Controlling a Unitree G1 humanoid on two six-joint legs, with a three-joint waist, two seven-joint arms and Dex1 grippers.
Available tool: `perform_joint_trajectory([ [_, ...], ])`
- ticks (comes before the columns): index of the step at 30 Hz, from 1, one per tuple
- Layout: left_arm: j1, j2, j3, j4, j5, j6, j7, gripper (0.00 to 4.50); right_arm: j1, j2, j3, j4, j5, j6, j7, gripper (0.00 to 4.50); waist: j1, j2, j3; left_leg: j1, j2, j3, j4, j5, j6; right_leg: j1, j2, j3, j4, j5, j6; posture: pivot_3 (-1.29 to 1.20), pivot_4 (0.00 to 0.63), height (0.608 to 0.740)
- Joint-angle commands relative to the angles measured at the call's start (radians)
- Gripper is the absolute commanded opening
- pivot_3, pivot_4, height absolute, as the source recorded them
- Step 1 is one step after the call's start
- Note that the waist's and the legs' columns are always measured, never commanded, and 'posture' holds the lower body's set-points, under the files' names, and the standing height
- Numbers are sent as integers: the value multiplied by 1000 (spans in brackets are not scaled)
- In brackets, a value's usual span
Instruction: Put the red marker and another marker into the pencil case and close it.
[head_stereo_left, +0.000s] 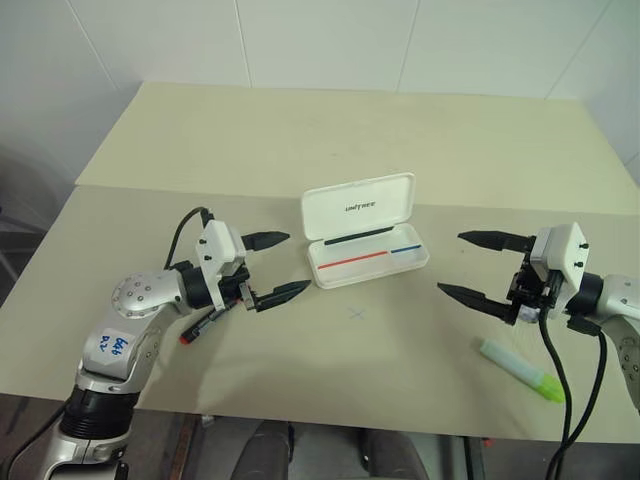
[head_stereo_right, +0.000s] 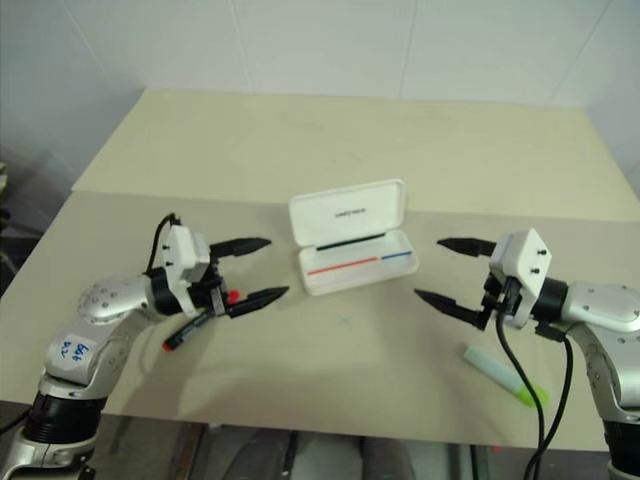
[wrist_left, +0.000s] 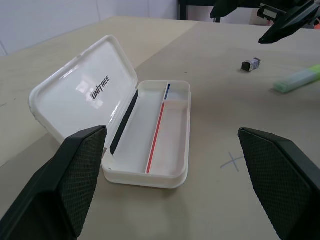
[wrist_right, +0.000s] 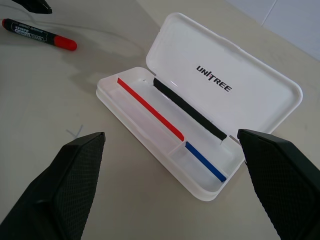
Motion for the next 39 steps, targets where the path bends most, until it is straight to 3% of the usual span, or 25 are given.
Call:
perform_joint_trajectory([
  [1, -3, 5, 16, -24, -4, 6, 3, 4478, -31, 9, -15, -28, 14, -7, -19, 4500, 0, 0, 0, 0, 0, 0, 1, 0, 0, 0, 0, 0, 0, 0, 0, 0, 150, 740],
  [16, -46, -8, -31, 43, 34, -30, -39, 4478, -44, 91, 47, -67, -9, -10, -92, 4500, -3, 0, 0, 0, 0, 0, 1, 0, 0, 0, 0, 0, 1, 0, 0, 0, 150, 740],
  [19, -70, -11, -77, 34, 48, 12, -36, 3832, -76, 107, 78, -79, 4, 3, -89, 4500, 0, 0, 0, 0, 0, 0, 1, 0, 0, 0, 0, 0, 2, 0, 0, 0, 150, 740],
  [22, -77, -12, -122, 38, 80, 15, -39, 2845, -83, 113, 92, -82, 4, 2, -85, 4500, 0, 0, 0, 0, 0, 0, 2, 0, 0, 0, 0, 0, 1, 0, 0, 0, 150, 740],
  [31, -172, -107, -270, 121, 220, 54, 21, 2845, -79, 138, 103, -95, -4, -21, -100, 4500, 1, 0, 0, 0, -1, 0, 3, 0, 0, 0, 0, 0, 2, 0, 0, 0, 150, 740],
  [39, -209, -150, -321, 217, 299, 44, 19, 2845, -33, 131, 72, -163, 1, -8, -126, 4500, 1, 0, 0, -1, -1, -1, 5, 0, 0, 0, 0, 0, 4, 0, 0, 0, 150, 740],
])
